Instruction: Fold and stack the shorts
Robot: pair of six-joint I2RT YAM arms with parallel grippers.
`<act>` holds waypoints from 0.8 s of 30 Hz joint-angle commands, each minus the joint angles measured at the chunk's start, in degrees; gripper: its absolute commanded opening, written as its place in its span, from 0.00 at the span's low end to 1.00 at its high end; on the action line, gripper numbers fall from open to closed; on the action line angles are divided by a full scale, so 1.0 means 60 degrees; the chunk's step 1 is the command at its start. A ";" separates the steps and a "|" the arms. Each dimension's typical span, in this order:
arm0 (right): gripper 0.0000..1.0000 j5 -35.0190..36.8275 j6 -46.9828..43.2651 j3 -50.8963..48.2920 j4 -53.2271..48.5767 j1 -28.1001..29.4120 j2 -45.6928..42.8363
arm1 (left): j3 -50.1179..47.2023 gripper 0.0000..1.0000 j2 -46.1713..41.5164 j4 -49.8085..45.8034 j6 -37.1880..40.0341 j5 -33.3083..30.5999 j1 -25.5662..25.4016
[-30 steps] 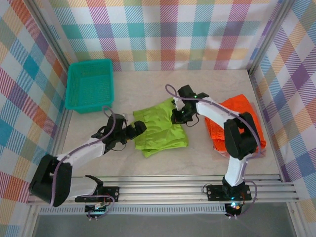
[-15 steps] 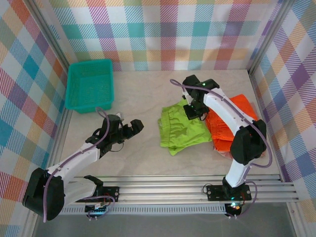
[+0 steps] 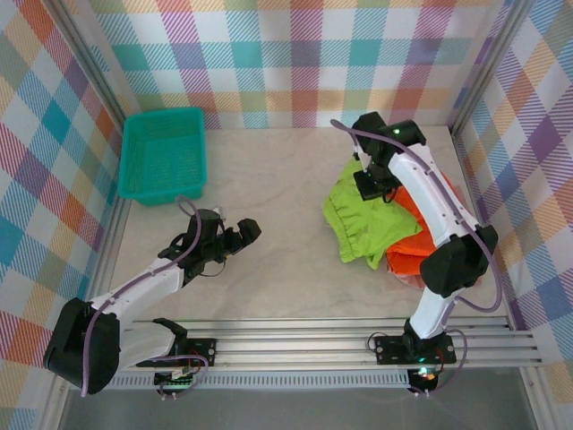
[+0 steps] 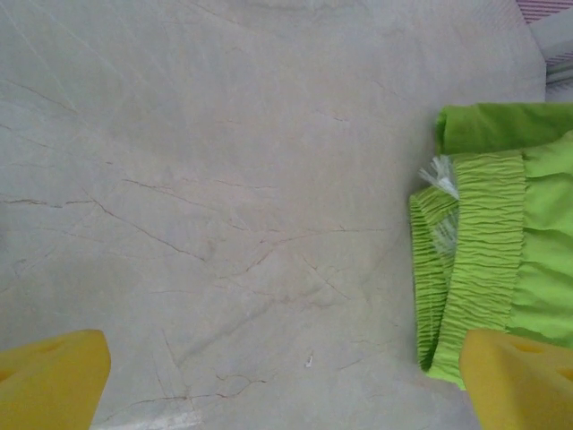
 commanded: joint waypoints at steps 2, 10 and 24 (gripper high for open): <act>0.00 0.0115 -0.0090 0.1037 -0.1011 -0.0316 -0.0139 | -0.0124 1.00 0.0061 0.0334 -0.0041 0.0081 0.0105; 0.00 -0.0406 -0.0271 0.1905 -0.1466 -0.1420 -0.0526 | -0.0124 1.00 0.0206 0.0445 -0.0074 0.0066 0.0105; 0.00 0.0212 -0.1296 0.0715 -0.0418 -0.3446 -0.0943 | 0.0153 1.00 0.0846 0.0733 -0.0090 0.0277 0.0107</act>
